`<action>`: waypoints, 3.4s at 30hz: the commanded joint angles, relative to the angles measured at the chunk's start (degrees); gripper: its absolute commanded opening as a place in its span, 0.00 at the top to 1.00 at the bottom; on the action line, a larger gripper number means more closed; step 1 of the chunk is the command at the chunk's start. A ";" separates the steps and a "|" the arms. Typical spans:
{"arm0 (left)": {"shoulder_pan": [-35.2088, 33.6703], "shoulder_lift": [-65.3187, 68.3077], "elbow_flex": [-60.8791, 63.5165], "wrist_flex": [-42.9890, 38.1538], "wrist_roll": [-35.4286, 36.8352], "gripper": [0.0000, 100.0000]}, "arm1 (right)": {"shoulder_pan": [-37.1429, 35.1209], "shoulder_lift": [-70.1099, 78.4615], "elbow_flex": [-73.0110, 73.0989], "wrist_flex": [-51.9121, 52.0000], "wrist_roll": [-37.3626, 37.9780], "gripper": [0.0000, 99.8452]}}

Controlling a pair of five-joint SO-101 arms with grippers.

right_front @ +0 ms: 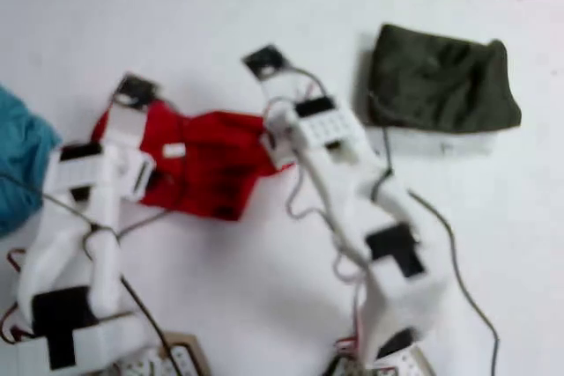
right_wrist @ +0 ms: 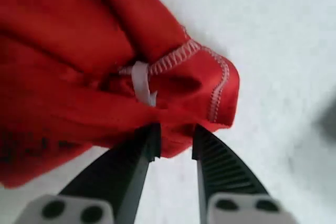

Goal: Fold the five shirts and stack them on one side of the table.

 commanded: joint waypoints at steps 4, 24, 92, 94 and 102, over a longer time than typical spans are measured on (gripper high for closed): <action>-2.99 -3.16 -0.48 3.34 0.79 0.78 | -0.48 13.76 -19.69 12.70 -1.14 0.87; -2.99 13.54 -15.69 7.56 8.09 0.78 | -0.04 18.15 -37.63 32.66 -0.70 0.69; -15.38 -24.97 -15.16 14.51 6.51 0.97 | -26.33 2.07 4.22 -11.56 -10.55 0.69; -15.38 -25.05 -15.16 15.21 6.51 0.97 | -26.24 5.41 0.70 -10.95 -10.46 0.71; -15.21 -25.05 -15.16 16.79 6.51 0.97 | -22.20 11.74 -11.96 -4.44 -10.46 0.97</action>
